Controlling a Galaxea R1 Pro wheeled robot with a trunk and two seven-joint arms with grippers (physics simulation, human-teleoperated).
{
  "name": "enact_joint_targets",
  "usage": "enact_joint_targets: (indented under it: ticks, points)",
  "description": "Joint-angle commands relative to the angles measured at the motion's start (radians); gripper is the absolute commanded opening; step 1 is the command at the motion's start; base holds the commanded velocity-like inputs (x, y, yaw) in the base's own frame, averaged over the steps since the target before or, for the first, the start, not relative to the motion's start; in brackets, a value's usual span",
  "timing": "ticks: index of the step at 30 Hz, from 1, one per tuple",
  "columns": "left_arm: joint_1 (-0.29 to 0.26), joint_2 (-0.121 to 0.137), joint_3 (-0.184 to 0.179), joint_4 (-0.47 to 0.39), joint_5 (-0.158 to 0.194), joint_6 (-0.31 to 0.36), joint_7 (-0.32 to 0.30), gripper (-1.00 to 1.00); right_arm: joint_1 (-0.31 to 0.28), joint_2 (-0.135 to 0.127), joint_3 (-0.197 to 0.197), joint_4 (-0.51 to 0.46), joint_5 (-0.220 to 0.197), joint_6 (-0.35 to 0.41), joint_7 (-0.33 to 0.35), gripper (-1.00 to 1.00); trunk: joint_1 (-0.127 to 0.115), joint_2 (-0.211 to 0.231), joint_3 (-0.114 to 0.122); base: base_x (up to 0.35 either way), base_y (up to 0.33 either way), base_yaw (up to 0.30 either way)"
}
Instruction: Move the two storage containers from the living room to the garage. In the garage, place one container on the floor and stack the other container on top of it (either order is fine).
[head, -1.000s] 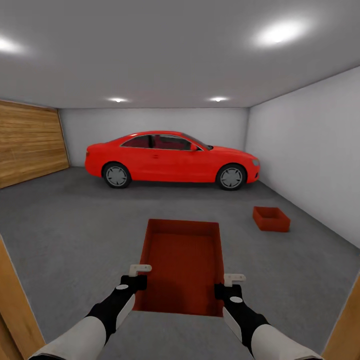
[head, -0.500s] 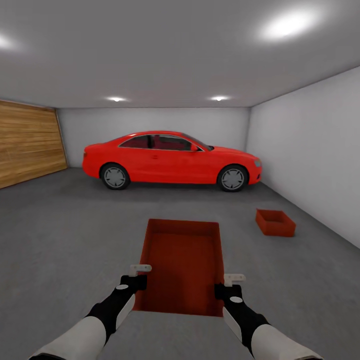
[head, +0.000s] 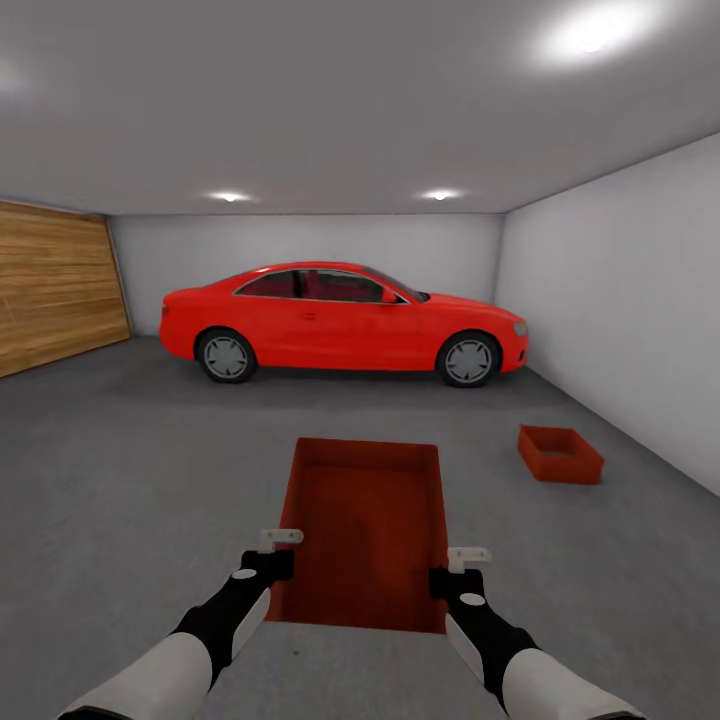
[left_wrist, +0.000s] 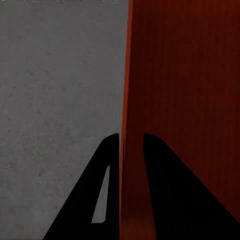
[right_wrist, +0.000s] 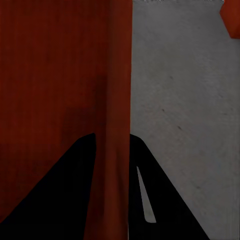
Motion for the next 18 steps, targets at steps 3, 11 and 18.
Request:
enact_joint_targets:
  ticks: [3, 11, 18]
  points:
    - [-0.001, 0.022, 0.001, -0.005, -0.009, -0.031, 0.024, -1.00, -0.001, -0.001, -0.003, 0.003, -0.020, -0.004, -0.005, -1.00, 0.001, -0.001, -0.001, 0.321, 0.000, 0.000]
    - [-0.001, 0.022, 0.001, -0.005, -0.009, -0.031, 0.024, -1.00, -0.001, -0.001, -0.003, 0.003, -0.020, -0.004, -0.005, -1.00, 0.001, -0.001, -0.001, 0.321, 0.000, 0.000]
    - [-0.001, 0.022, 0.001, -0.005, -0.009, -0.031, 0.025, -1.00, -0.001, -0.001, -0.003, 0.003, -0.020, -0.004, -0.005, -1.00, 0.001, -0.001, -0.001, 0.321, 0.000, 0.000]
